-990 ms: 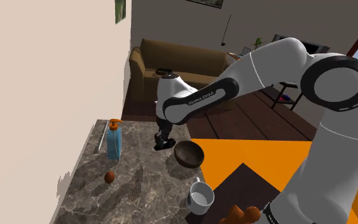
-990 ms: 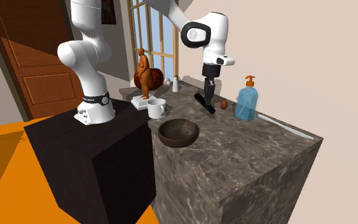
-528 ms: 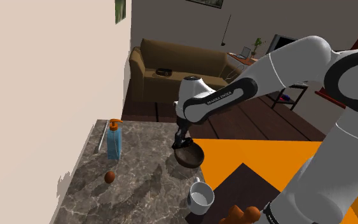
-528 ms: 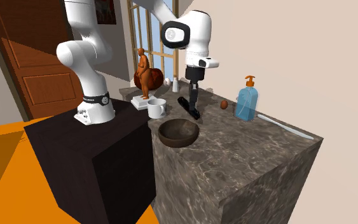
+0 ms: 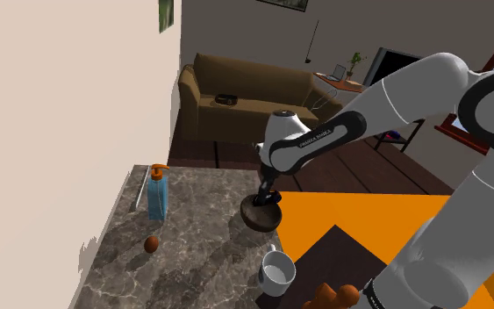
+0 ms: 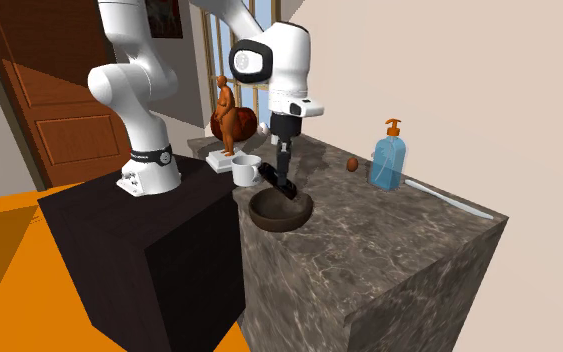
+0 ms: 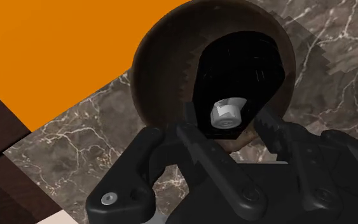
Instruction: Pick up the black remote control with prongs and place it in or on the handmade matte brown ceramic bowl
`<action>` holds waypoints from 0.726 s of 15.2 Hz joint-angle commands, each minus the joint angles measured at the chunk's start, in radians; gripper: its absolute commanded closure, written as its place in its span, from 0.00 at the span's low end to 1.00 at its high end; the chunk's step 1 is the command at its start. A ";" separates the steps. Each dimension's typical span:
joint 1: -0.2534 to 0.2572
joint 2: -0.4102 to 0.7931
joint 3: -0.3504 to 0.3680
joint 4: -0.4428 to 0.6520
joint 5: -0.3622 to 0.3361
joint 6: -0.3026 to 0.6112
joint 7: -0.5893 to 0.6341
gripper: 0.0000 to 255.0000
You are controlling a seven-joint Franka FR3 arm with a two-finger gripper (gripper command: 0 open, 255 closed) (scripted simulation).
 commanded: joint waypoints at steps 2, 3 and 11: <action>-0.001 0.033 -0.002 -0.012 -0.008 0.045 0.005 1.00; -0.001 0.045 -0.002 -0.014 -0.011 0.059 0.007 1.00; 0.001 0.130 -0.008 -0.019 -0.033 0.149 0.026 1.00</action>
